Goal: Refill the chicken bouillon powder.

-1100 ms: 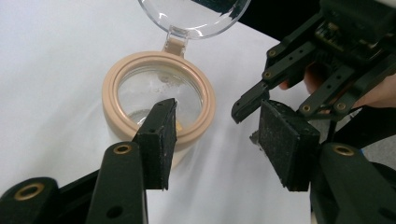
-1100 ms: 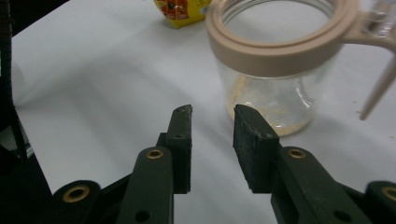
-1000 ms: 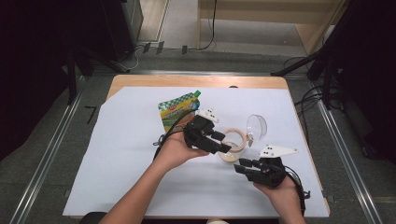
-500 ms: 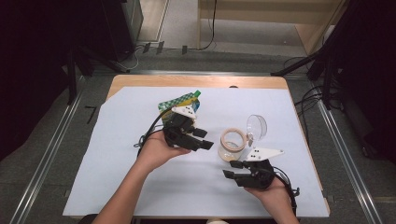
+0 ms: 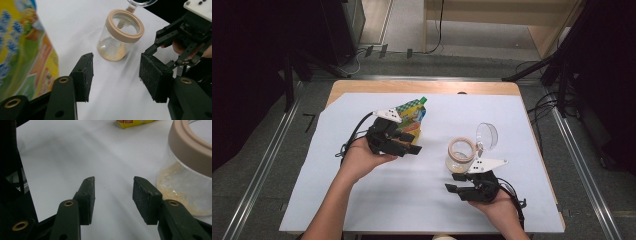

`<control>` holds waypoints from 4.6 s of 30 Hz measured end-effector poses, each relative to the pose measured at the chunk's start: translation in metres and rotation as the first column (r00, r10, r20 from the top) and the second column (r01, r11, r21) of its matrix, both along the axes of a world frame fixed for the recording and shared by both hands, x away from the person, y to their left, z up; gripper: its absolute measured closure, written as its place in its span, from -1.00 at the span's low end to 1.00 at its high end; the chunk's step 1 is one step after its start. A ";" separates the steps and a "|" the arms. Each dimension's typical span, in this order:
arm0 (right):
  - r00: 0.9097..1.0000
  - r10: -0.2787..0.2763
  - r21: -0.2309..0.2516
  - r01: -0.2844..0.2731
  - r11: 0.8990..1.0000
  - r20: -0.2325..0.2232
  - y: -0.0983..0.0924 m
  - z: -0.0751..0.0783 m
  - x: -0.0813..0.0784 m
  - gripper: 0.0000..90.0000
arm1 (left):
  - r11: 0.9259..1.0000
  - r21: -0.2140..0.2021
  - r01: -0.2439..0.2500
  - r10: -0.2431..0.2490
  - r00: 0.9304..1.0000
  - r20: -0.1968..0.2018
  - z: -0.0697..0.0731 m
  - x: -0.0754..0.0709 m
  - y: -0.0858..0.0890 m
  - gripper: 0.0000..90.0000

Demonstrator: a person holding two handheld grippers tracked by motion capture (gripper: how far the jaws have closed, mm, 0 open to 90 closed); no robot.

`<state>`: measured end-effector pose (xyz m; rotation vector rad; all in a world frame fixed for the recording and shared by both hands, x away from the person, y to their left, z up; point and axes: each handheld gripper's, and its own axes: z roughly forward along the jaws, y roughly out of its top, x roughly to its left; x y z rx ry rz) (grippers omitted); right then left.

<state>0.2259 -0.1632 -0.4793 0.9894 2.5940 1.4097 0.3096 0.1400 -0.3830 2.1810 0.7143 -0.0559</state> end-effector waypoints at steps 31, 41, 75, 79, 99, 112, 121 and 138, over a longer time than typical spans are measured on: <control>1.000 0.015 0.003 -0.015 1.000 -0.008 0.004 -0.003 0.000 0.20 | 0.981 0.070 -0.182 0.183 0.983 -0.006 0.000 0.007 0.075 0.06; 1.000 0.005 -0.012 -0.005 1.000 -0.011 0.005 -0.005 0.000 0.12 | 0.979 0.059 -0.195 0.195 0.981 0.010 -0.007 0.026 0.065 0.08; 0.999 0.027 -0.004 -0.027 1.000 0.021 0.021 -0.012 0.001 0.12 | 0.967 0.011 -0.256 0.255 0.966 0.027 -0.002 0.041 0.036 1.00; 0.999 0.033 -0.004 -0.033 0.999 0.026 0.023 -0.013 0.001 0.12 | 0.965 -0.010 -0.261 0.261 0.965 0.029 0.002 0.039 0.038 1.00; 0.998 0.046 0.005 -0.046 0.999 0.037 0.033 -0.017 0.006 0.13 | 0.991 -0.020 -0.132 0.132 0.991 -0.001 0.031 0.006 0.023 1.00; 0.999 -0.010 0.012 0.010 1.000 0.040 0.045 -0.021 0.017 0.38 | 0.999 -0.034 -0.003 0.003 1.000 0.021 0.061 -0.025 0.008 1.00; 0.998 -0.025 0.008 0.025 1.000 0.062 0.059 -0.019 0.020 0.55 | 0.996 -0.061 0.064 -0.062 0.998 0.029 0.078 -0.044 -0.002 1.00; 0.987 -0.058 0.074 0.048 0.996 0.147 0.065 -0.028 0.010 0.63 | 0.988 -0.083 0.133 -0.135 0.991 -0.023 0.079 -0.056 -0.021 1.00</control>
